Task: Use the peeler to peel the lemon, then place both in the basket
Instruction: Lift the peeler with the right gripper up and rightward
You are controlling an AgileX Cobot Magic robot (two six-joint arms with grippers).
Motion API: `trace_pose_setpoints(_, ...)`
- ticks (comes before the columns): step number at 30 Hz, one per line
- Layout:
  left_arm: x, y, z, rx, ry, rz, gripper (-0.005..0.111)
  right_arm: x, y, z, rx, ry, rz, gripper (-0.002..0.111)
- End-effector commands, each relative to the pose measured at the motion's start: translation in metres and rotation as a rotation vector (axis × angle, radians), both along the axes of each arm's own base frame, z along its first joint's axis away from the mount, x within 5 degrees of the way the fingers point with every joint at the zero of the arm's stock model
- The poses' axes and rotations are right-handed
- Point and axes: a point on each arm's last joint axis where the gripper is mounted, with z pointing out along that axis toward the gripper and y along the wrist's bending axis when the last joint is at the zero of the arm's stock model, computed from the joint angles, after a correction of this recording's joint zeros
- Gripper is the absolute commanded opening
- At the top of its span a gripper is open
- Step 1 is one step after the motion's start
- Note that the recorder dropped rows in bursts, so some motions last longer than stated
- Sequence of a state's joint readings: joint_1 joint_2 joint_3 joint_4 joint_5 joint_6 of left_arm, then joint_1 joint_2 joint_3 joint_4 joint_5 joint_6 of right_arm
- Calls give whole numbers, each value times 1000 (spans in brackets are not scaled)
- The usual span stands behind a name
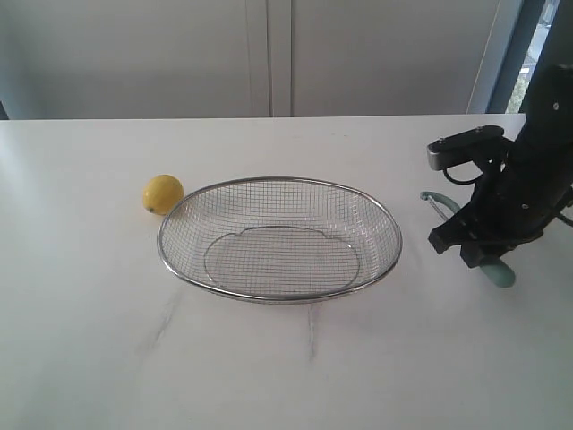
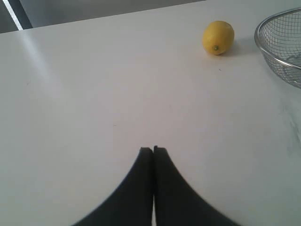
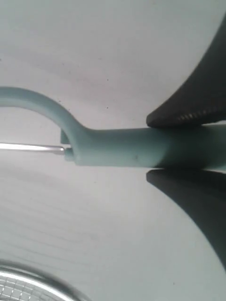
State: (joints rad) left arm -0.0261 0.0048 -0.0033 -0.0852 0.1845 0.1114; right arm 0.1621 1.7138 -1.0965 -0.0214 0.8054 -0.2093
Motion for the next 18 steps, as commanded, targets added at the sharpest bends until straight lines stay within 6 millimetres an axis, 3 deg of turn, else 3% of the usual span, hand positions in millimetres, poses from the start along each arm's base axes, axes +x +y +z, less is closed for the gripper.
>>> trace_pose_setpoints(1, 0, 0, -1, -4, 3, 3, 0, -8, -2, 16, 1, -12, -6, 0)
trace_pose_setpoints(18, 0, 0, -1, -4, 3, 3, 0, -46, -2, 81, 95, -126, -36, 0)
